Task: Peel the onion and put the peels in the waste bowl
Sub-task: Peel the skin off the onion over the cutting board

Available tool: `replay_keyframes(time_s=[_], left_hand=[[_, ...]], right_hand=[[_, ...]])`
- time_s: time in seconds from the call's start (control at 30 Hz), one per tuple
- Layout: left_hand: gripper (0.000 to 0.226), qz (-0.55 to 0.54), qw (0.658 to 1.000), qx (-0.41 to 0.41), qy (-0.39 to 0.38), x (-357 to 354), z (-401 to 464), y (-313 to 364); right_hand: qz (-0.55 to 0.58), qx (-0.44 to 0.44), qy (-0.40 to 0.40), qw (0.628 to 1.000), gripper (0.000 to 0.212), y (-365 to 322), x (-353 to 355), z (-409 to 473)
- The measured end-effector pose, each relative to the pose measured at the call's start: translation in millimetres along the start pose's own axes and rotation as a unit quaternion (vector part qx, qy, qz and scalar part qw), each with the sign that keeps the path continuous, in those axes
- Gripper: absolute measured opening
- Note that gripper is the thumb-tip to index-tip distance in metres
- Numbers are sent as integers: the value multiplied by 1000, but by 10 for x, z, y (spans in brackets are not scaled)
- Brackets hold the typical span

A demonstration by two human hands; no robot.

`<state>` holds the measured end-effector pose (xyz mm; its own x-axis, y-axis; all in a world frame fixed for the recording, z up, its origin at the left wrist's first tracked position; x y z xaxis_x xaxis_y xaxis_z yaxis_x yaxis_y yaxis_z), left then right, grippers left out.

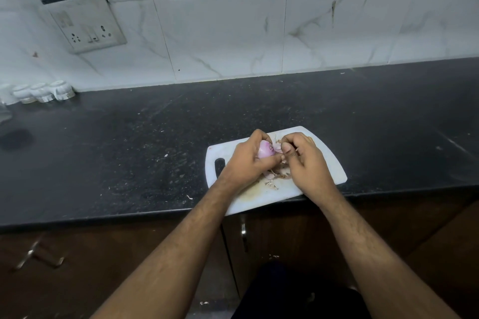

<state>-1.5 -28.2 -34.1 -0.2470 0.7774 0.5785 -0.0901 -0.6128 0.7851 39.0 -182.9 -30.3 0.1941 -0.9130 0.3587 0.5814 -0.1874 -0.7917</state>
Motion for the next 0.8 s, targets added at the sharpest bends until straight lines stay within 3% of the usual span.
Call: replay_keyframes(time_s=[0.23, 0.37, 0.5, 0.6, 0.7, 0.8], left_hand=[[69, 0, 1000, 5, 20, 61, 0, 6], [64, 3, 1000, -1, 24, 64, 12, -30], [53, 0, 999, -37, 30, 43, 25, -48], [59, 43, 996, -56, 48, 54, 33, -65], [71, -3, 998, -44, 44, 59, 23, -74], [59, -67, 995, -43, 55, 59, 35, -91]], right_hand=[[-5, -103, 51, 993, 30, 103, -23, 0], [45, -86, 92, 991, 24, 34, 42, -21], [42, -71, 37, 996, 32, 12, -20, -15], [26, -94, 13, 995, 38, 10, -50, -1], [27, -125, 1, 992, 33, 22, -70, -1], [31, -114, 16, 993, 26, 25, -39, -14]])
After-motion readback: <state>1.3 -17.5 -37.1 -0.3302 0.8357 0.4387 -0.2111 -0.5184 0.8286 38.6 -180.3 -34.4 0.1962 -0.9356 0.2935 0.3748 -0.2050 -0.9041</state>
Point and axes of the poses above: each hand's wrist, its own z-axis towards the middle knuckle, its own x-axis out of the back of the hand, y = z × x, the point moved 4 cm from there along z, towards the middle knuckle, and after that the axes turned 10 degrees about z, right-handed, at the moved point
